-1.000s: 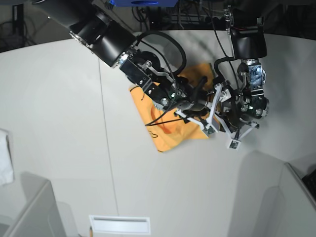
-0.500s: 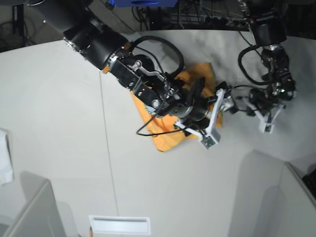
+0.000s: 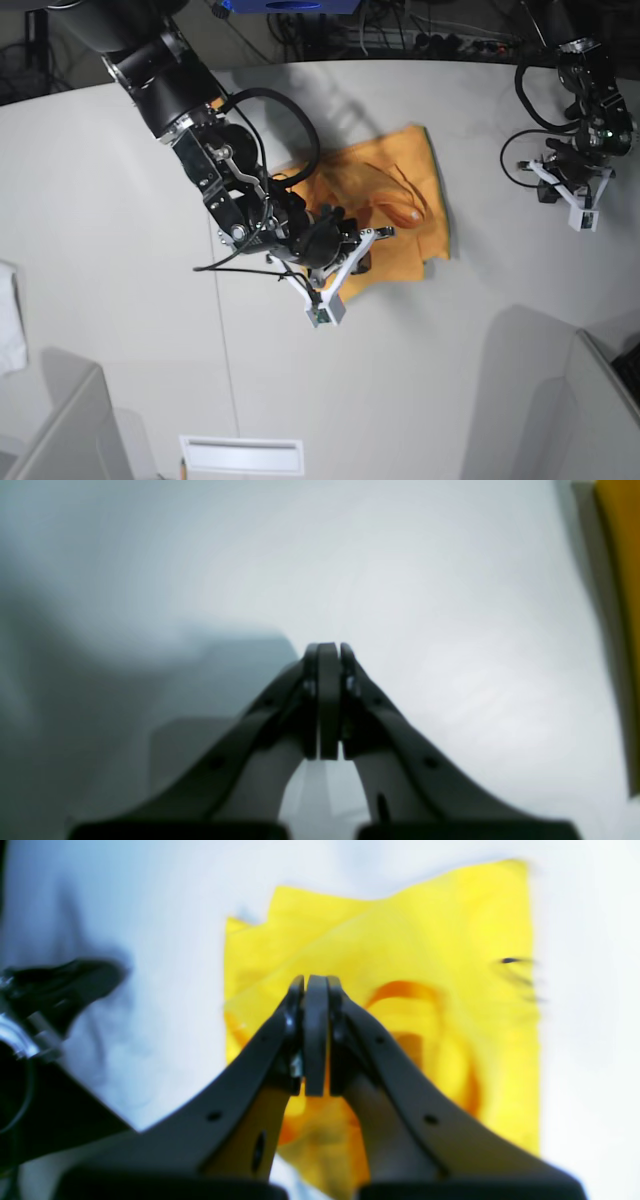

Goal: Fold the T-shirt properly
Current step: 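Adjust the folded layers with the right gripper, left gripper assisting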

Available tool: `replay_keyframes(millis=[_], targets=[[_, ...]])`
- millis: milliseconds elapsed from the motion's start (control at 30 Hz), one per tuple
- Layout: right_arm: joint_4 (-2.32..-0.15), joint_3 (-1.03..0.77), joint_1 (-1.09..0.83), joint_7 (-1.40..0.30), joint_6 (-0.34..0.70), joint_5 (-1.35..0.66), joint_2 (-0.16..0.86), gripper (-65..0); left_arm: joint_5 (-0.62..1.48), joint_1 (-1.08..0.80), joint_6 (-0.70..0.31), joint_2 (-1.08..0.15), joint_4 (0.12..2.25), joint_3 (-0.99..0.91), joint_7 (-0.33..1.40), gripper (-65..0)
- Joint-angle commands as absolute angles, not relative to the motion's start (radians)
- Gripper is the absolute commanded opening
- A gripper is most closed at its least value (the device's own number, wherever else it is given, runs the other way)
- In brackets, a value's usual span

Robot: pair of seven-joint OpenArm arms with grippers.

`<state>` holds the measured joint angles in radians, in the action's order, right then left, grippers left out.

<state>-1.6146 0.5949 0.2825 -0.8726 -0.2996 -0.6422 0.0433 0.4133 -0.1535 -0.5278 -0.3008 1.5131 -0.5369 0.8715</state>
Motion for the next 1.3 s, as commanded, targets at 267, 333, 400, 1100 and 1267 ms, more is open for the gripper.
replay_keyframes(millis=[267, 333, 400, 1100, 1267], targets=[[-1.537, 0.582, 0.262, -0.851, -0.294, -0.638, 0.056, -65.0, 0.430, -0.081, -0.507, -0.225, 1.512, -0.355, 0.851, -65.0], [-1.517, 0.588, 0.263, -0.828, -0.294, -0.638, 0.062, -65.0, 0.429, -0.064, -0.472, -0.208, 1.500, -0.331, 0.851, -65.0], [-1.472, 0.588, 0.280, -0.808, -0.294, -0.638, 0.062, -65.0, 0.429, -0.027, -0.456, -0.208, 1.466, -0.288, 0.851, -65.0], [-1.345, 0.667, 0.406, -0.754, -0.294, -0.638, -0.082, -65.0, 0.430, 0.119, -0.453, -0.199, 1.360, -0.237, 0.848, -65.0], [-1.319, 0.725, 0.438, -0.753, -0.294, -0.638, -0.120, -65.0, 0.438, 0.047, -0.461, -0.242, 1.449, -0.366, 0.851, -65.0]])
